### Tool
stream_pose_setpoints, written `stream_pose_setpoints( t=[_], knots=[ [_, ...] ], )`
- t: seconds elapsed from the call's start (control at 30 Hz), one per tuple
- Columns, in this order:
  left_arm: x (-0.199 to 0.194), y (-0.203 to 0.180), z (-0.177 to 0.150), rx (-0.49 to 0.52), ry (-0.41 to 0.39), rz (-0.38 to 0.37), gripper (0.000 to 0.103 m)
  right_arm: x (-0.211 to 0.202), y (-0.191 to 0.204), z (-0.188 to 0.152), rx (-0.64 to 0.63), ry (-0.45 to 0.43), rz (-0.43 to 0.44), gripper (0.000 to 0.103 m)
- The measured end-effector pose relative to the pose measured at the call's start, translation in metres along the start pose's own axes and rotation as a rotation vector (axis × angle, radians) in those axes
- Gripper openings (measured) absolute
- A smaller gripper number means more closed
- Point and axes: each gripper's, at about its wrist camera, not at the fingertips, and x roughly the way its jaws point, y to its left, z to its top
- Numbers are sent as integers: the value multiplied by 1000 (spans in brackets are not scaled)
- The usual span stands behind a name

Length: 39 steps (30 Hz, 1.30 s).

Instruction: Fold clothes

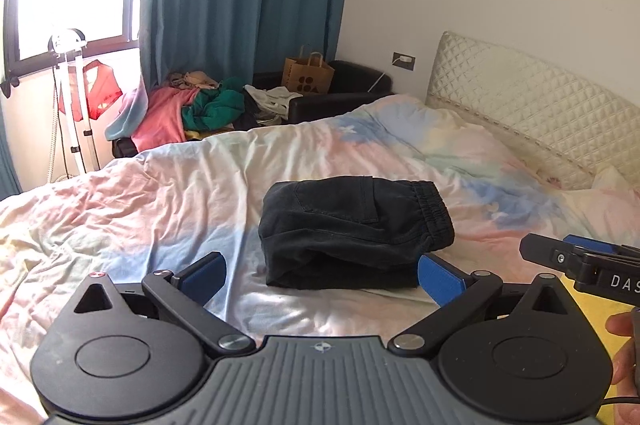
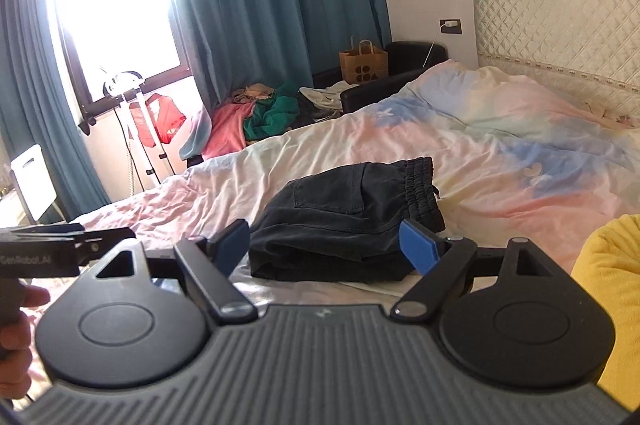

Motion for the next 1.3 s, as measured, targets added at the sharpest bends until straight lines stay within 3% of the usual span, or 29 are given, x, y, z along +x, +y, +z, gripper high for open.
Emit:
stream_pose_setpoints(
  t=[0.3,0.53,0.73,1.3],
  knots=[
    [-35,11,-53,16,-103,42,103,-20,26,-49,-60,-58,-37,84],
    [-46,10,-75,76,-172,148,103,-19,38,-72,-82,-103,-63,84],
    [-41,23,-84,42,-178,168,103,-3,47,-91,-132,-113,-76,84],
    [-15,38,-95,6,-128,184,103,18,41,-109,-79,-86,-49,84]
  ],
)
